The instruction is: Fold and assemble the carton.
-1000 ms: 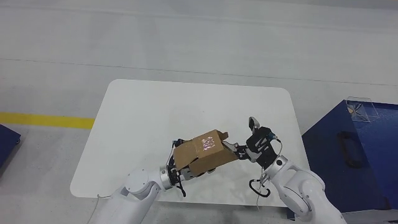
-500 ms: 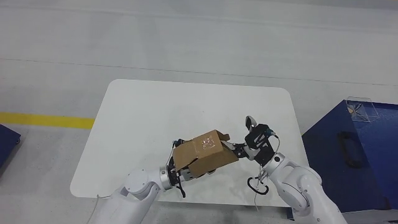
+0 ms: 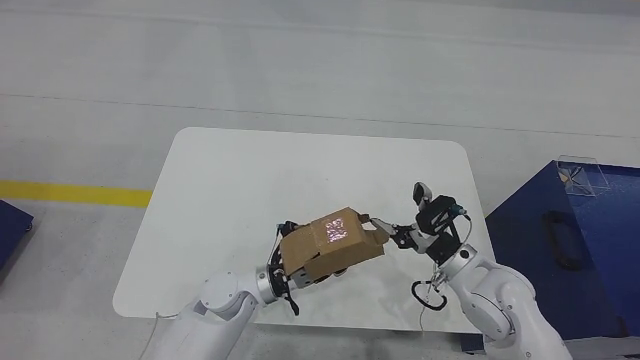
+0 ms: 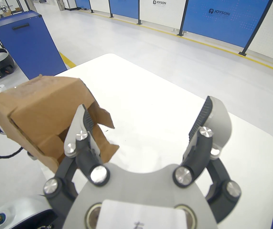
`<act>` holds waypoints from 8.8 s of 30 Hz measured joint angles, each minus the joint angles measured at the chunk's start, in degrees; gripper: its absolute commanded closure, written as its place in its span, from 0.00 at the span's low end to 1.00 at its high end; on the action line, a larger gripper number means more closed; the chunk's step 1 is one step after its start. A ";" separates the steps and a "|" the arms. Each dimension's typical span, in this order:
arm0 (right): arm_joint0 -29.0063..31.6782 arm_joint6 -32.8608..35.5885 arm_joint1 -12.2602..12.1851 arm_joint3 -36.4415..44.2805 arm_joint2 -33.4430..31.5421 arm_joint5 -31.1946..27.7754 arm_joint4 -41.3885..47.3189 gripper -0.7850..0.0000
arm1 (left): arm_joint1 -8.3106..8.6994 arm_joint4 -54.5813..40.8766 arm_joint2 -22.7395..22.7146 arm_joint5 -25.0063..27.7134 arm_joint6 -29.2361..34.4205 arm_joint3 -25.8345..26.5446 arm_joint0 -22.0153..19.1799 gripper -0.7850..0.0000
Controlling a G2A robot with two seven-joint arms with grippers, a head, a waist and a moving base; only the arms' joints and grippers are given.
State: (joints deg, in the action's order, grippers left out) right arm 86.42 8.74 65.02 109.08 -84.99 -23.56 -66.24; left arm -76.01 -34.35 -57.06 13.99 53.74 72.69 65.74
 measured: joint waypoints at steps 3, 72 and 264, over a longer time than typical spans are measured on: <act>0.88 -0.49 -0.13 -0.18 -0.90 -0.78 0.33 0.00 | -0.06 -0.08 0.17 -0.43 0.02 -0.41 -0.20 1.00; 2.33 -1.63 0.06 1.02 4.27 4.22 -9.09 0.00 | -0.84 -0.45 0.16 2.79 -3.92 -0.31 1.24 1.00; -0.16 9.45 0.63 -1.90 3.68 0.08 10.31 0.00 | -0.85 -1.22 -0.89 -0.01 0.52 -1.29 0.79 1.00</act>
State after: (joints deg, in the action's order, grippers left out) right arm 86.26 18.19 65.66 107.17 -81.30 -23.48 -55.93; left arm -76.86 -35.57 -57.95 13.98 54.26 71.39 66.52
